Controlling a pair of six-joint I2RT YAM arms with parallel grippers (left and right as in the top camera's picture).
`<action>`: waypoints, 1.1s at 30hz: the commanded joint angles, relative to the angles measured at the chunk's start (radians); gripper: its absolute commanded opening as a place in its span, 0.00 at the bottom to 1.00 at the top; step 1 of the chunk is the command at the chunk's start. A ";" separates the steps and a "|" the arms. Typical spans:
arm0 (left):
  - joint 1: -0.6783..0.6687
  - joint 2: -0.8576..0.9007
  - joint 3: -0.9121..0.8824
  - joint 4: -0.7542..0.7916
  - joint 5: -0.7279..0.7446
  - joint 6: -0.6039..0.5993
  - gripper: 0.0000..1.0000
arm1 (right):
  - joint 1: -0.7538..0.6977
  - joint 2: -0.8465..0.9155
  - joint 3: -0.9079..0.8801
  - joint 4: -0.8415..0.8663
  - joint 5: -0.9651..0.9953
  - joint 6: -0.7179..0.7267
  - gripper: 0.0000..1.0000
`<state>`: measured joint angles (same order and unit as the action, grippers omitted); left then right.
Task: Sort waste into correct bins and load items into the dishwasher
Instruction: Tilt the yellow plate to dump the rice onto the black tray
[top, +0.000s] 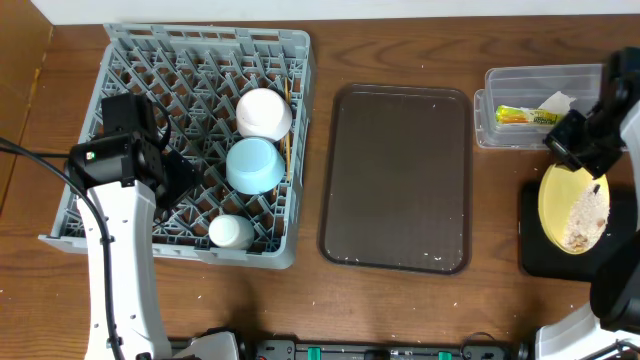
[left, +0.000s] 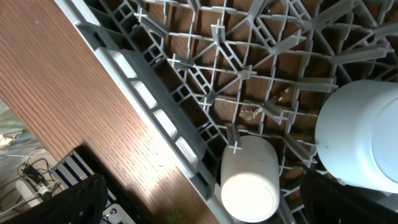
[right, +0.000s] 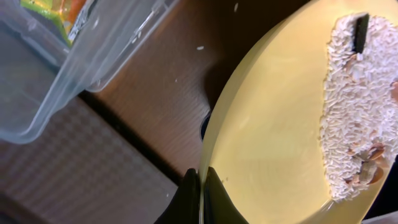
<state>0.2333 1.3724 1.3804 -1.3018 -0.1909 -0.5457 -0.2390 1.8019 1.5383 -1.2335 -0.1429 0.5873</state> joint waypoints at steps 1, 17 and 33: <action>0.004 0.000 0.003 -0.003 -0.020 0.010 1.00 | -0.051 -0.024 0.019 -0.019 -0.109 -0.072 0.01; 0.004 0.000 0.003 -0.003 -0.020 0.010 1.00 | -0.149 -0.024 0.019 -0.107 -0.282 -0.235 0.01; 0.004 0.000 0.003 -0.003 -0.020 0.010 1.00 | -0.231 -0.052 0.019 -0.191 -0.423 -0.330 0.01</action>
<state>0.2333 1.3724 1.3804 -1.3018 -0.1909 -0.5457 -0.4320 1.8004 1.5383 -1.4136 -0.5232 0.2989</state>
